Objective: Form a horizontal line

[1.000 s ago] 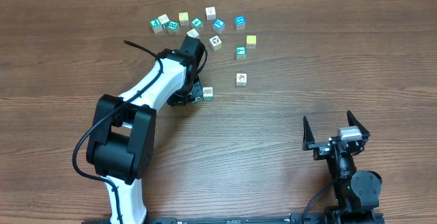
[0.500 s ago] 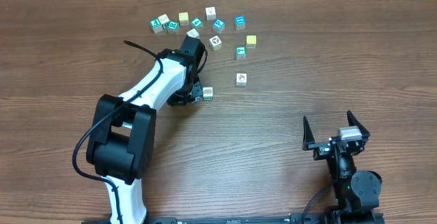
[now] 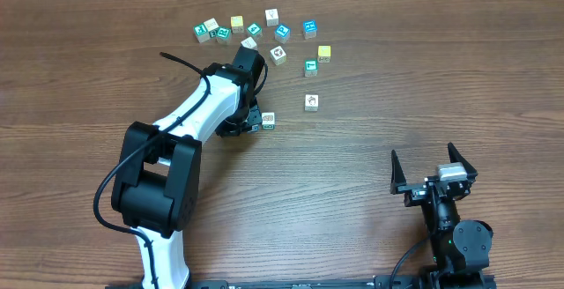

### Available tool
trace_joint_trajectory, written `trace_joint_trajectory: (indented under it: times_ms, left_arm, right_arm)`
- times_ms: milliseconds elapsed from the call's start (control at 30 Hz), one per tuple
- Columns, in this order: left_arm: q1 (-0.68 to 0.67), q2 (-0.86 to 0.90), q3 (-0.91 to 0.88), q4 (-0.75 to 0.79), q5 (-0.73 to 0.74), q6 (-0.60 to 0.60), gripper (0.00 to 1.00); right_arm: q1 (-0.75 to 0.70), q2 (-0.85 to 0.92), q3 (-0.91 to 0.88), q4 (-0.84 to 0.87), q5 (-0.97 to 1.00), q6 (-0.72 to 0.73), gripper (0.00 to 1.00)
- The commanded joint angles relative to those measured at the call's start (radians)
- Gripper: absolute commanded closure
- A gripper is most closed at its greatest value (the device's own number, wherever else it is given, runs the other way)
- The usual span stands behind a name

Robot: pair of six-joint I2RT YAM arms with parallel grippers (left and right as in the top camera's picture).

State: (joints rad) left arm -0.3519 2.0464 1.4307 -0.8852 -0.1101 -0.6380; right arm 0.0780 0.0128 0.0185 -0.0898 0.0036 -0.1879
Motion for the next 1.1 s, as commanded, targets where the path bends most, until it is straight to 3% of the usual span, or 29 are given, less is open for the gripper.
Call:
trace_joint_trajectory:
  times_ms: [0,800,1067]
  left_arm:
    - [0.000,0.009,-0.007,0.003,-0.023,-0.020,0.92]
    - [0.000,0.009,-0.007,0.001,-0.023,-0.020,0.92]
    - [0.003,0.006,-0.004,-0.045,-0.012,-0.019,0.96]
  right_arm:
    - [-0.006,-0.010,-0.011,0.006,-0.006,-0.004,0.00]
    - [-0.006,-0.010,-0.011,0.006,-0.006,-0.003,0.00]
    - [-0.006,-0.010,-0.011,0.006,-0.006,-0.004,0.00]
